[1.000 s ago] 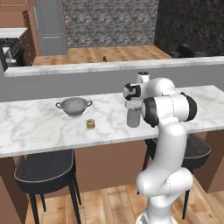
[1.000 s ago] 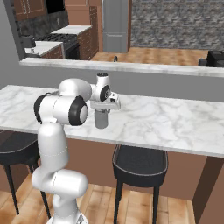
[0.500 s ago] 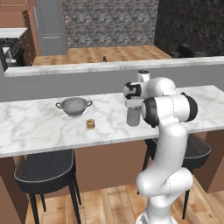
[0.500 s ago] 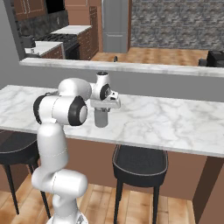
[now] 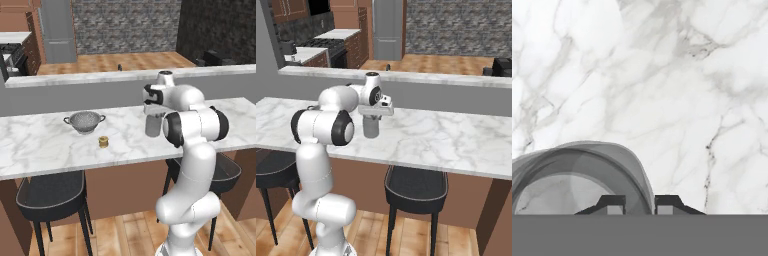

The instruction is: Pick the candle and jar from the dining table and place them in the open cabinet. Close the cabinet after placing the objects.

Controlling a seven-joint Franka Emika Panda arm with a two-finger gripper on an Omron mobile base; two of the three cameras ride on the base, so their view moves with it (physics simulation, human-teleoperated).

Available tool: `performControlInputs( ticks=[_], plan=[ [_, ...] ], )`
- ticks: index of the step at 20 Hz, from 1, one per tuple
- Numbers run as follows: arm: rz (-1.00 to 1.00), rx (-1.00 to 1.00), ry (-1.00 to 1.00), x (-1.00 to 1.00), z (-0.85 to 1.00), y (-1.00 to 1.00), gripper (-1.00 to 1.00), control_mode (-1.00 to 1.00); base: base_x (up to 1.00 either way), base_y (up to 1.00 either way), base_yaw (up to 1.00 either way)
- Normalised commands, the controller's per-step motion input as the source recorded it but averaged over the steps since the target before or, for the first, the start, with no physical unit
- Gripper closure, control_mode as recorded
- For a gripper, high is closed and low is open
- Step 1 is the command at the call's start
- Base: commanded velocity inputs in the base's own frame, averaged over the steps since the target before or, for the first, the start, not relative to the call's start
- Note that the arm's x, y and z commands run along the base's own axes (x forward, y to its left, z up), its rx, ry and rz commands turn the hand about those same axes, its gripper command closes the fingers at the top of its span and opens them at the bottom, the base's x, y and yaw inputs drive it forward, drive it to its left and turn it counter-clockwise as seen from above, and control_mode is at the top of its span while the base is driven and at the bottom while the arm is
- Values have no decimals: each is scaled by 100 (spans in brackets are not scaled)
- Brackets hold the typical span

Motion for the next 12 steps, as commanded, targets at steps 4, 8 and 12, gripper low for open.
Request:
performControlInputs(
  ticks=[4, 8, 12],
  plan=[
    [0, 0, 0, 0, 46, 0, 100, -100, 0, 0, 0],
    [0, 0, 0, 0, 46, 0, 100, -100, 0, 0, 0],
    [0, 0, 0, 0, 36, 0, 100, -100, 0, 0, 0]
  ],
)
